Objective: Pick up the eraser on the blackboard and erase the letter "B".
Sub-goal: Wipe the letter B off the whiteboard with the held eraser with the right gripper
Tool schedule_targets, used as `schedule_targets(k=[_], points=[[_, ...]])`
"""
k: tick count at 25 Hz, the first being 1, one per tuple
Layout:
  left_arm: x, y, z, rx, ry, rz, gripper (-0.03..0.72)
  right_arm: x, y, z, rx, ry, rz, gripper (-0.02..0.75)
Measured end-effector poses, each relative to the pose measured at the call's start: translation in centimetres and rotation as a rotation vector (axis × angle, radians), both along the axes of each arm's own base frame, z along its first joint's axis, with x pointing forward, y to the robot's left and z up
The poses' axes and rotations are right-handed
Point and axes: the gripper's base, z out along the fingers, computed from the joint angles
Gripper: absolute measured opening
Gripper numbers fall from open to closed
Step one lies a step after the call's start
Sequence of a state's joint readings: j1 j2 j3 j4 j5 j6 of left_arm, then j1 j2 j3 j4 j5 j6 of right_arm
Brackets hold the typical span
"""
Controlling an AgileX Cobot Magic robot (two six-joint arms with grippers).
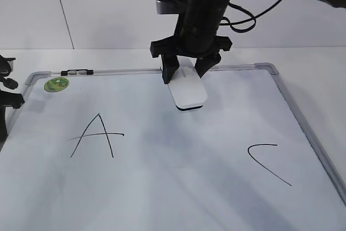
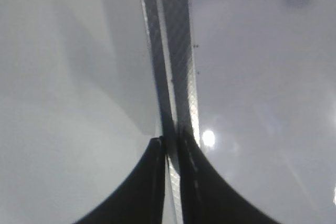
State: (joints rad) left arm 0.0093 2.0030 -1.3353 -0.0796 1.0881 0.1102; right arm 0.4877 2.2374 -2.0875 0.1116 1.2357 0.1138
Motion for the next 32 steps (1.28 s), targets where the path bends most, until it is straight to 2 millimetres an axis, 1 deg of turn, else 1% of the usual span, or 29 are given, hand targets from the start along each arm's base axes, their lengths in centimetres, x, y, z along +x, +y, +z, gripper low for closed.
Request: schedule_targets(k=[3, 6, 10, 12, 16, 18, 22, 29, 32], points=[[0.0, 0.0, 0.0, -0.001, 0.005, 0.000, 0.038, -1.6, 0.7, 1.1, 0.000, -0.003, 0.035, 0.552], [-0.1, 0.0, 0.0, -0.002, 0.008, 0.000, 0.038, -4.0, 1.2, 2.1, -0.010, 0.009, 0.073, 0.552], [-0.1, 0.0, 0.0, -0.002, 0.014, 0.000, 0.038, -7.5, 1.9, 2.9, -0.053, 0.014, 0.141, 0.552], [-0.1, 0.0, 0.0, -0.002, 0.015, 0.000, 0.037, -9.1, 2.7, 2.7, -0.076, 0.023, 0.186, 0.552], [-0.2, 0.0, 0.0, -0.004, 0.019, 0.001, 0.038, -11.3, 4.3, 1.8, -0.103, 0.052, 0.251, 0.552], [-0.2, 0.0, 0.0, -0.004, 0.020, 0.001, 0.037, -11.9, 4.8, 1.5, -0.109, 0.058, 0.269, 0.552], [-0.2, 0.0, 0.0, -0.004, 0.020, 0.001, 0.037, -11.9, 4.7, 1.4, -0.135, 0.045, 0.278, 0.552], [-0.2, 0.0, 0.0, -0.004, 0.022, 0.001, 0.037, -12.5, 3.8, -1.0, -0.211, 0.101, 0.292, 0.552], [-0.2, 0.0, 0.0, -0.004, 0.022, 0.001, 0.037, -12.7, 3.7, -1.2, -0.214, 0.110, 0.312, 0.552]])
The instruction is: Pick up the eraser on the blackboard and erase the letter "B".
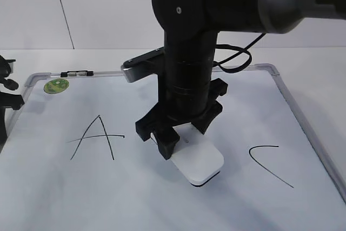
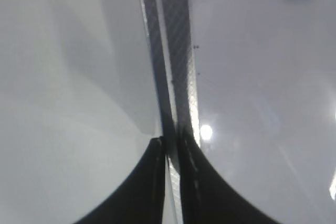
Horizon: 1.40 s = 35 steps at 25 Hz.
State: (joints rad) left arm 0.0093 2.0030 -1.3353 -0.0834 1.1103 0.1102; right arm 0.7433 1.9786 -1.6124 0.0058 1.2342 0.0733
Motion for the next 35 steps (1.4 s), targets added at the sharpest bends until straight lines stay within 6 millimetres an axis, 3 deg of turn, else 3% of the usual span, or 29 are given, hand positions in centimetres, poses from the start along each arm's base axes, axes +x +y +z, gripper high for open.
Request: schedule_targets(k=[17, 35], points=[[0.0, 0.0, 0.0, 0.000, 0.002, 0.000, 0.037, 0.0, 1.7, -4.8, 0.032, 0.163, 0.034, 0.552], [0.0, 0.0, 0.0, 0.000, -0.002, 0.000, 0.037, 0.5, 1.6, -5.8, -0.070, 0.136, 0.000, 0.552]])
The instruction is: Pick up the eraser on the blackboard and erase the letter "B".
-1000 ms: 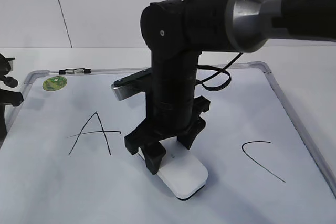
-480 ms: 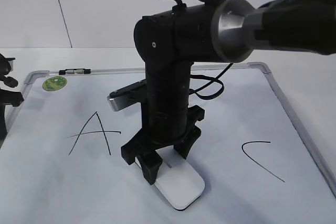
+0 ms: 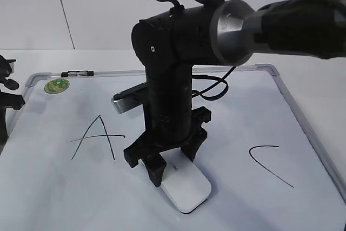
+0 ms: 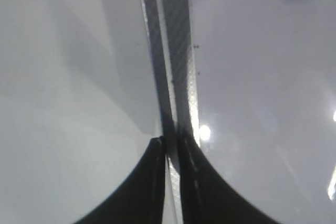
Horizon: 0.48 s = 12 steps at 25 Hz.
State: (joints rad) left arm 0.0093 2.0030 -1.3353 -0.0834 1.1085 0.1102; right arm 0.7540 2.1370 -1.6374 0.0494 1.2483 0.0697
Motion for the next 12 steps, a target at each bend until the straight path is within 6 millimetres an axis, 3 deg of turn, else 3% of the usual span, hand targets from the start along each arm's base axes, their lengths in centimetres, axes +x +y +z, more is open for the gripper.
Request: schedule_targets(k=[6, 12], points=[[0.0, 0.0, 0.0, -0.002, -0.002, 0.002, 0.037, 0.7, -0.7, 0.1, 0.000, -0.002, -0.045, 0.552], [0.0, -0.1, 0.0, -0.007, -0.004, 0.005, 0.037, 3.0, -3.4, 0.0, -0.001, -0.012, -0.135, 0.552]])
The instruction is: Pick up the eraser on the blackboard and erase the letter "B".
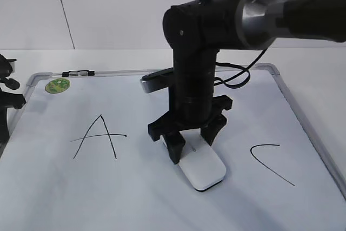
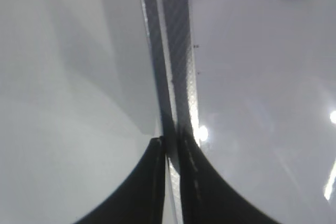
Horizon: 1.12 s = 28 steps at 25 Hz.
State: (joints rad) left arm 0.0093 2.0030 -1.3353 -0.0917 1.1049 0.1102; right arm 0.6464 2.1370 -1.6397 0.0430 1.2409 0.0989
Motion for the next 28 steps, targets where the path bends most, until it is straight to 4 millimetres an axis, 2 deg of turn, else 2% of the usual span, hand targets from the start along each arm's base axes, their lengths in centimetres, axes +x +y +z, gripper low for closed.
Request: schedule_targets(k=[7, 12, 16, 21, 25, 28], points=[[0.0, 0.0, 0.0, -0.005, 0.000, 0.003, 0.037, 2.6, -3.7, 0.1, 0.000, -0.005, -0.117, 0.552], [0.0, -0.1, 0.0, -0.007, 0.000, 0.003, 0.037, 2.9, -4.1, 0.1, 0.000, -0.005, -0.132, 0.552], [0.0, -0.1, 0.0, -0.007, 0.000, 0.003, 0.037, 2.4, -2.7, 0.5, -0.005, -0.023, -0.086, 0.552], [0.0, -0.1, 0.0, -0.004, 0.003, 0.000, 0.037, 0.9, 0.4, 0.8, -0.059, -0.084, 0.054, 0.552], [0.0, -0.1, 0.0, -0.004, 0.003, 0.000, 0.037, -0.8, 3.1, 0.9, -0.034, -0.089, 0.120, 0.552], [0.0, -0.1, 0.0, -0.004, 0.003, 0.000, 0.037, -1.4, 4.2, 0.9, 0.017, -0.060, 0.122, 0.552]])
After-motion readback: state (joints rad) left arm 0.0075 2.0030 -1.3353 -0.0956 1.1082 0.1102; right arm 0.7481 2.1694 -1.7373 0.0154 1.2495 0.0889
